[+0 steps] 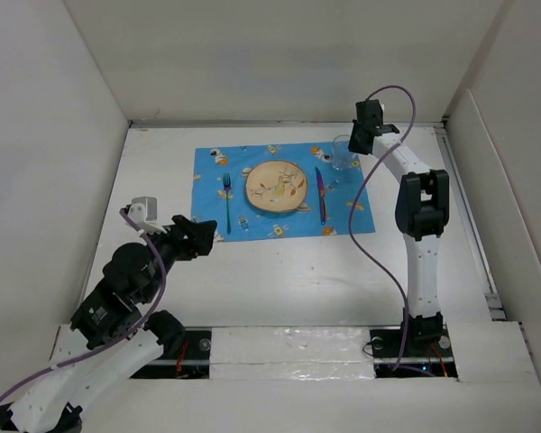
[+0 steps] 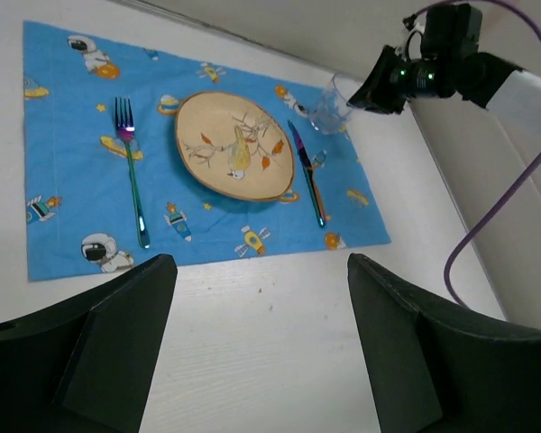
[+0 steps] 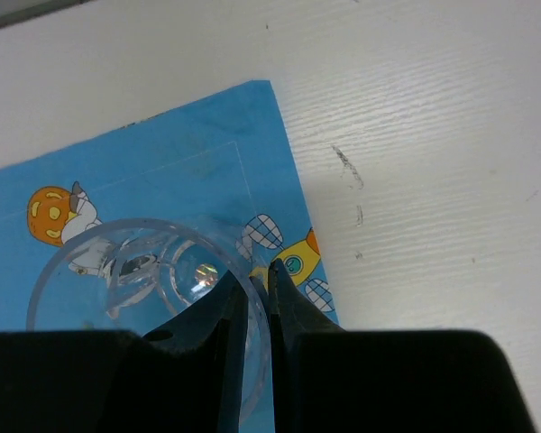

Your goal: Set the dinner table for one person

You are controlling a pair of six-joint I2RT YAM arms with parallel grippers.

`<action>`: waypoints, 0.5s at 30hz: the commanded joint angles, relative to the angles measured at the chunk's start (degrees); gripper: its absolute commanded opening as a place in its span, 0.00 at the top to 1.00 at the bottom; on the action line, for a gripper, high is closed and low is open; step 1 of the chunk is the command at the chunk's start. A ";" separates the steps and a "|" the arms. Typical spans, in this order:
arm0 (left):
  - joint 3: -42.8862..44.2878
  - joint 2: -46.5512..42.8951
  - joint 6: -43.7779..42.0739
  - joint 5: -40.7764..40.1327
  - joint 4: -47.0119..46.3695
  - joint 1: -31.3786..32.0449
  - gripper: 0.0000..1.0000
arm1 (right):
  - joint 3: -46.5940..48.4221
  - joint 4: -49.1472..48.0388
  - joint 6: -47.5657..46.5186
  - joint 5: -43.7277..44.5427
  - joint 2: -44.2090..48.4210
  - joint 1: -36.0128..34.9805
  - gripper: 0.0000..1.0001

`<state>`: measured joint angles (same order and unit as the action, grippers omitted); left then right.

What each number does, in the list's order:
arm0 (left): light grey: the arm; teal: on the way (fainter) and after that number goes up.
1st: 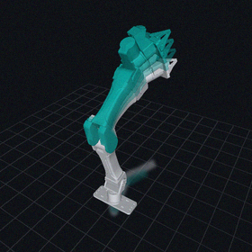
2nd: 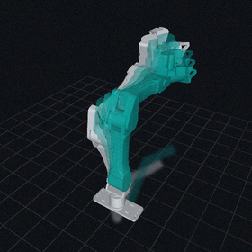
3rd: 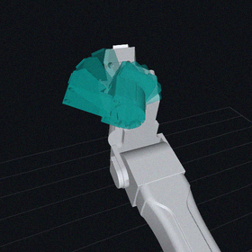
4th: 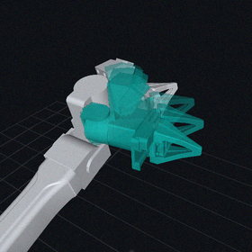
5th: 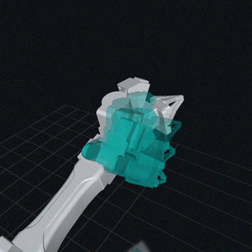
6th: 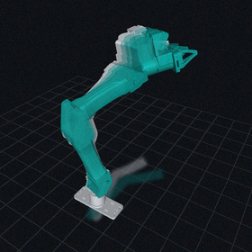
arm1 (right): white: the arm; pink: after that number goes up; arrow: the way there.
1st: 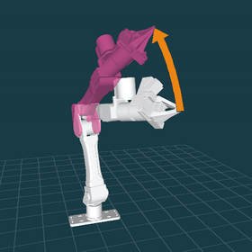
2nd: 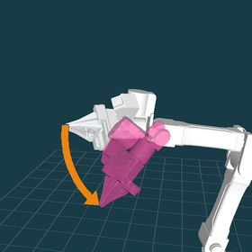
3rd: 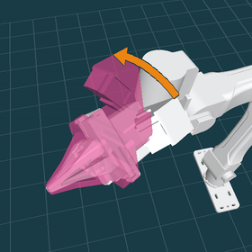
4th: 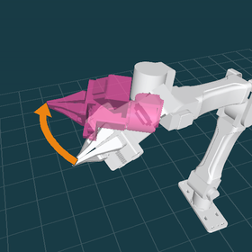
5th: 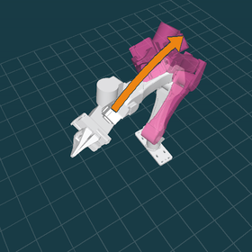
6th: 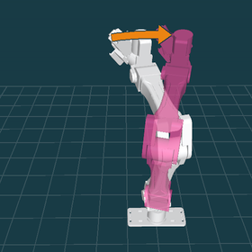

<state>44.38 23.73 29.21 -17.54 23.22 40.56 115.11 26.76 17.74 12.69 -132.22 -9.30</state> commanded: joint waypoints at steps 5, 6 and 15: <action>1.67 1.50 0.14 -3.11 0.24 0.23 0.26 | 11.45 3.12 -3.41 4.62 -3.39 -1.42 1.00; 1.67 1.59 0.14 -3.38 0.42 0.23 0.25 | 11.19 2.77 -3.32 4.54 -3.83 -1.42 1.00; 1.59 0.62 0.41 -4.08 0.60 0.23 0.24 | 8.81 1.88 -1.65 3.31 -2.16 -1.42 0.77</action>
<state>44.64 24.69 29.43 -20.69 24.53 40.56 123.20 29.82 15.97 15.44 -136.55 -10.33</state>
